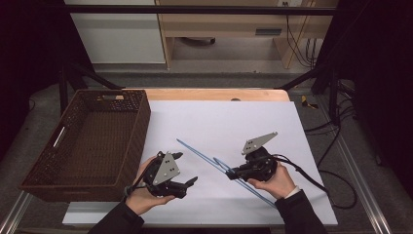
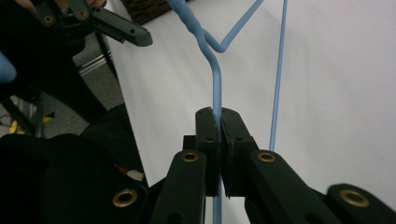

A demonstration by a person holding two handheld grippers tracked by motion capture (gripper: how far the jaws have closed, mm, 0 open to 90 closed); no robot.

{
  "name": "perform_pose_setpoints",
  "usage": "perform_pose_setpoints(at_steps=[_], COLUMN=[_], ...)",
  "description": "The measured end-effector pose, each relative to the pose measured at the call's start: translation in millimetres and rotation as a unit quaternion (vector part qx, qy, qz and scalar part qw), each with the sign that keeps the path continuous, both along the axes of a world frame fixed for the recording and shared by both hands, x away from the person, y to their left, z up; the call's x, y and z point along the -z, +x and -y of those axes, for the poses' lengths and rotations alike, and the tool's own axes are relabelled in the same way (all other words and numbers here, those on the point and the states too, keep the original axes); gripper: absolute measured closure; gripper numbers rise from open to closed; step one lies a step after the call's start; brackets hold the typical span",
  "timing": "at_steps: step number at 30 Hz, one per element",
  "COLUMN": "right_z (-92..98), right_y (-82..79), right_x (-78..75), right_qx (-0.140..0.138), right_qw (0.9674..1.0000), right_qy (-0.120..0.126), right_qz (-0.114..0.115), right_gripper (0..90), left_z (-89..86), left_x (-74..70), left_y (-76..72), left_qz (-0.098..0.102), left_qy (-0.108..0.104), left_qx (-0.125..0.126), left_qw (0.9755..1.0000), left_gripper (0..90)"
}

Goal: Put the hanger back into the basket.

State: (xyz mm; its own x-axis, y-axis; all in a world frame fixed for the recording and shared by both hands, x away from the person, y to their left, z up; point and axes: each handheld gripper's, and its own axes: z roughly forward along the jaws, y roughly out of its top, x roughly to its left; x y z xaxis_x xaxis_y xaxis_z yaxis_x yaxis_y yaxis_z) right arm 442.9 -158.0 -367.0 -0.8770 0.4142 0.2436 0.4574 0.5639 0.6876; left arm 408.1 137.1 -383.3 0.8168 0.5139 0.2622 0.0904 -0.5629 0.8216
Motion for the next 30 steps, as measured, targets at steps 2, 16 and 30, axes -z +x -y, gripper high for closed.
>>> perform_pose_setpoints(at_steps=[2,16,30], right_z=[0.6,0.4,-0.7], right_y=[2.0,3.5,-1.0], right_x=[-0.8,1.3,2.6], right_qx=[-0.013,-0.057,-0.063], right_qw=[0.9999,0.998,0.9975], right_qy=[0.002,0.016,0.025], right_qz=[-0.002,-0.024,-0.02], right_gripper=[87.8,87.8,87.8], left_z=[0.2,17.3,42.5], left_x=[-3.5,-5.0,5.9], left_y=[0.1,0.8,6.7], left_qz=[0.01,0.07,0.133], left_qy=[0.013,0.123,0.176], left_qx=[0.002,0.031,0.053], left_qw=[0.9999,0.9895,0.9739], left_gripper=[14.2,25.0,44.6])
